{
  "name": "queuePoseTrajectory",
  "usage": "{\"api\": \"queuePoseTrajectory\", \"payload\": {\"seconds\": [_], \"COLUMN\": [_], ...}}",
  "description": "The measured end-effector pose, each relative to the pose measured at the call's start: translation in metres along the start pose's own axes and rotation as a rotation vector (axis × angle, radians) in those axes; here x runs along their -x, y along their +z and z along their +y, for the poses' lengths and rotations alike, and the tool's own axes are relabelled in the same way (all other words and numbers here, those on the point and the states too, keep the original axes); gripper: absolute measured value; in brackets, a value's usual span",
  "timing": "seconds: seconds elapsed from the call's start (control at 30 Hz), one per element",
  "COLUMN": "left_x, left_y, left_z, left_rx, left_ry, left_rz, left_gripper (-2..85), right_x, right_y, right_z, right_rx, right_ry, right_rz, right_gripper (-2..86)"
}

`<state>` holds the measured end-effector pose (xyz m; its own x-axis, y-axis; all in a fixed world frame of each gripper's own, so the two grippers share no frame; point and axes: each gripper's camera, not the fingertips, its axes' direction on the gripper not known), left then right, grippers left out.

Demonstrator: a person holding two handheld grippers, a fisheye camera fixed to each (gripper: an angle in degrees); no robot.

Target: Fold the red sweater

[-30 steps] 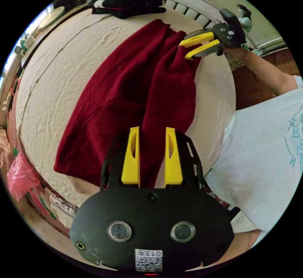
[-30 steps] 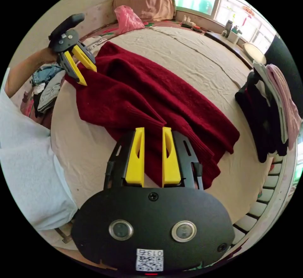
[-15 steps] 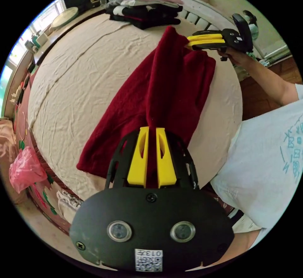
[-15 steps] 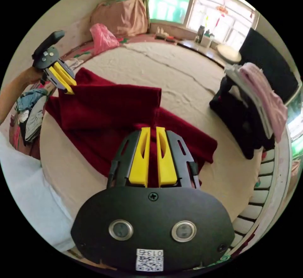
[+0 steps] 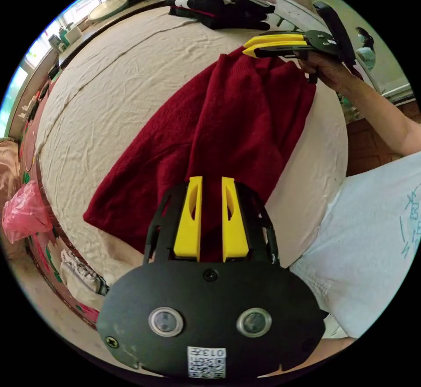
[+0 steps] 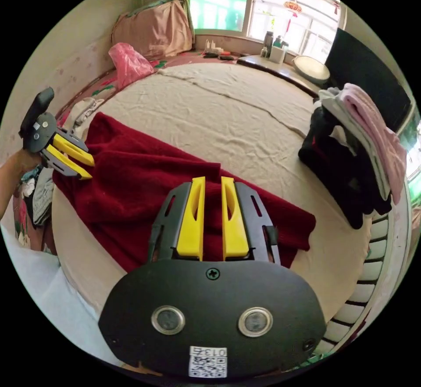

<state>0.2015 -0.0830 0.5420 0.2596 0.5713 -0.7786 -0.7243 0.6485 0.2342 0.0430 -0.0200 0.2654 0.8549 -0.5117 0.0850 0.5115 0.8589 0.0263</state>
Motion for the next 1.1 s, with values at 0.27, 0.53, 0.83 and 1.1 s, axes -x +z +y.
{"api": "queuePoseTrajectory", "payload": {"seconds": [0.27, 0.53, 0.83, 1.1], "left_x": [0.036, 0.017, 0.057, 0.084], "left_y": [-0.023, -0.02, -0.069, -0.048], "left_z": [0.056, 0.075, 0.173, 0.312], "left_rx": [-0.194, -0.103, -0.29, -0.271], "left_ry": [-0.14, -0.082, -0.393, -0.767], "left_rz": [0.138, -0.142, -0.198, 0.001], "left_gripper": [1.8, 0.3, 4.7, 13.6], "right_x": [0.0, 0.06, 0.037, 0.127], "right_y": [0.005, 0.003, -0.007, 0.032], "right_z": [-0.008, -0.004, -0.033, -0.169], "right_rx": [0.038, -0.057, -0.142, -0.101], "right_ry": [-0.013, -0.095, -0.036, -0.389], "right_rz": [0.021, 0.155, 0.036, -0.343], "right_gripper": [0.2, 0.1, 1.2, 7.7]}}
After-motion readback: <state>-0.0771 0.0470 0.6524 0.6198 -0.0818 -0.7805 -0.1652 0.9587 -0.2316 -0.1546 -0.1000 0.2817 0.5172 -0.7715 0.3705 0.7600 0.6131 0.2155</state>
